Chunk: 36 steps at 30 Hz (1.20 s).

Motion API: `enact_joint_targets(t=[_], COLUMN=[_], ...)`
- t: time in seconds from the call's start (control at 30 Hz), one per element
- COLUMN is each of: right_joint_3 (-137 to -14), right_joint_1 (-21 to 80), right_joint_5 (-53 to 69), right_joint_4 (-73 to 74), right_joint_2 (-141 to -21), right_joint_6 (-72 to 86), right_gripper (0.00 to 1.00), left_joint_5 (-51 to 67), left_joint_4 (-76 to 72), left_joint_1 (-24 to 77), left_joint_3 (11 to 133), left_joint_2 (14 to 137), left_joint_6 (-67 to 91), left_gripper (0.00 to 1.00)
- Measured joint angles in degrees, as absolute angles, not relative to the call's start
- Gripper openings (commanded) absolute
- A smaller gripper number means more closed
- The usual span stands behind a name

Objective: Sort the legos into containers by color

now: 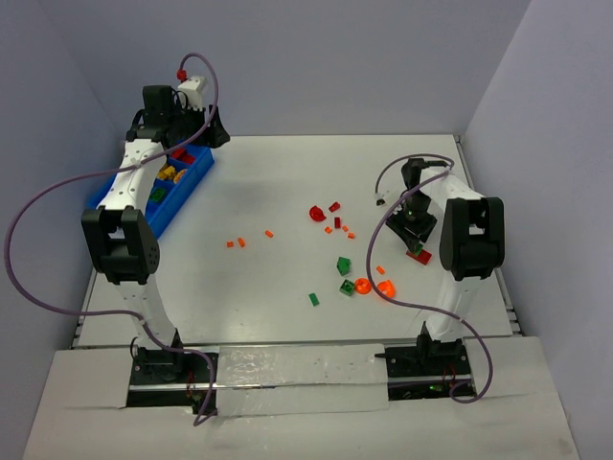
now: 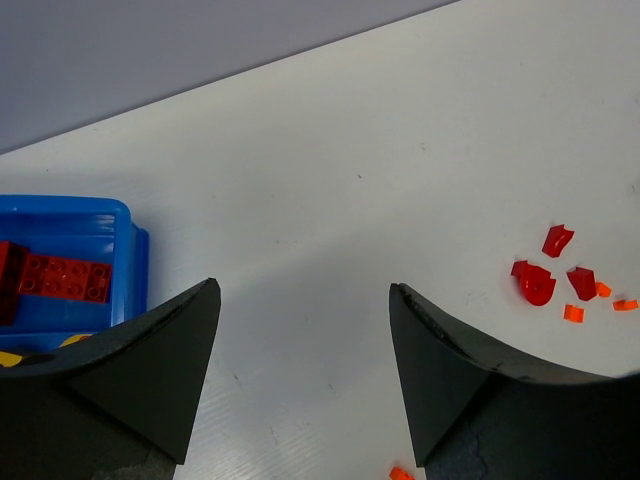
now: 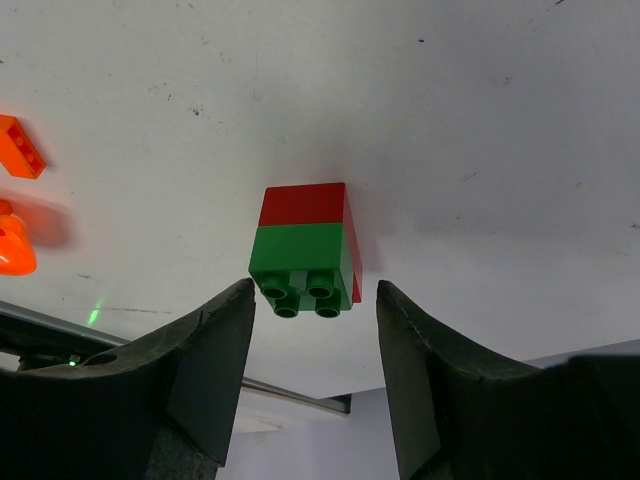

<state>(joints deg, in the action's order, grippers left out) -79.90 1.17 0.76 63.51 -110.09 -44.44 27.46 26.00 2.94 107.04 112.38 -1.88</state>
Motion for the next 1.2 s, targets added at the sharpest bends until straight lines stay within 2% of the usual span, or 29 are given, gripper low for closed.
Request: enact_joint_targets(t=[0.33, 0.5, 0.63, 0.73, 0.77, 0.83, 0.93, 1.07, 1.2], right_joint_3=[-79.9, -79.9, -79.9, -79.9, -79.9, -79.9, -80.8, -89.6, -108.0], right_joint_1=[1.7, 2.4, 2.7, 2.8, 2.9, 2.9, 3.0, 3.7, 4.7], right_joint_5=[0.6, 0.6, 0.6, 0.5, 0.5, 0.4, 0.7, 5.7, 19.6], right_joint_4=[64.1, 64.2, 64.2, 64.2, 64.2, 64.3, 65.4, 70.8, 73.5], right_joint_2=[-111.2, -111.7, -111.9, -111.9, -111.9, -111.9, -112.2, -113.8, -114.8], right_joint_6=[-44.7, -44.7, -44.7, -44.7, -44.7, -44.8, -44.8, -44.8, -44.0], right_gripper=[0.59, 0.53, 0.46, 0.36, 0.31, 0.15, 0.0, 0.0, 0.0], left_joint_5=[27.5, 27.5, 27.5, 27.5, 27.5, 27.5, 27.5, 31.1, 44.8], left_joint_4=[26.2, 26.4, 26.5, 26.6, 26.8, 26.9, 26.9, 26.0, 23.9], left_joint_1=[2.9, 2.9, 2.9, 2.9, 2.9, 2.9, 2.9, 2.4, 0.2], left_joint_3=[107.0, 107.0, 107.0, 107.0, 107.0, 107.0, 107.0, 105.8, 100.7], left_joint_2=[112.4, 112.4, 112.4, 112.4, 112.4, 112.4, 112.4, 112.1, 110.8], left_joint_6=[-1.8, -1.8, -1.9, -1.9, -2.0, -2.2, -2.3, -2.3, -1.6], left_gripper=[0.77, 0.77, 0.77, 0.76, 0.76, 0.75, 0.74, 0.78, 0.83])
